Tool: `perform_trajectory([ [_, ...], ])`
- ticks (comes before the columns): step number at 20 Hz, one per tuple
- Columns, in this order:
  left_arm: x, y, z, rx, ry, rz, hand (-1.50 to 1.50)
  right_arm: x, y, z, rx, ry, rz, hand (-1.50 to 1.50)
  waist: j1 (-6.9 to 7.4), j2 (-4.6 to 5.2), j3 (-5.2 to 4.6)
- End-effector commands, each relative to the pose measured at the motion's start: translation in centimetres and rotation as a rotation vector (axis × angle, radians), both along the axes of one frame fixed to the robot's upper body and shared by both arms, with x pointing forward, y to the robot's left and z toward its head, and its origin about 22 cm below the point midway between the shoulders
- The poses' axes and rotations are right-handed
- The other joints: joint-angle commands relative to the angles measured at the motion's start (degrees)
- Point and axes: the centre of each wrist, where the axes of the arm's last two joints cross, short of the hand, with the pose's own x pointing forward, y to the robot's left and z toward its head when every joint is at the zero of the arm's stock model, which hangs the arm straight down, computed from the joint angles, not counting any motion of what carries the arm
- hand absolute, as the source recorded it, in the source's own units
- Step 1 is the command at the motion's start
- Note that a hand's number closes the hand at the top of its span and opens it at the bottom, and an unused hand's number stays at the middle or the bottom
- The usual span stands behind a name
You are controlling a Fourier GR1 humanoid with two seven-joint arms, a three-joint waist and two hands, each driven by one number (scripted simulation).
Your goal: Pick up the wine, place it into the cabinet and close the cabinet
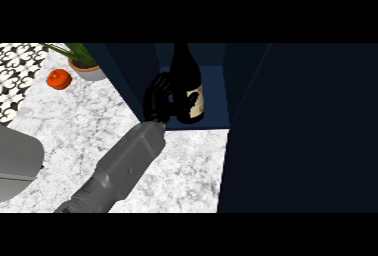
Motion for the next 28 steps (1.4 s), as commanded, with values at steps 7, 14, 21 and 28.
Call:
perform_trajectory([
  [7,2.7,-1.3,4.0,0.020,0.040,0.011,1.50,-0.1,1.2,-0.2,0.003,-0.027,0.011,-1.50,-1.69,0.12,0.07],
  [14,3.3,-1.4,4.8,-0.006,0.049,0.041,1.50,0.6,1.6,0.5,0.013,-0.021,0.063,-1.50,-3.13,0.55,0.03],
  [21,2.2,-1.0,2.9,-0.001,0.056,0.038,1.50,2.1,2.2,-0.5,0.003,-0.039,0.087,-1.50,-4.44,1.05,0.05],
  [28,0.2,-0.8,0.3,0.014,0.045,0.017,1.50,1.0,2.1,0.2,0.005,-0.029,0.095,-1.50,-5.35,0.92,0.00],
])
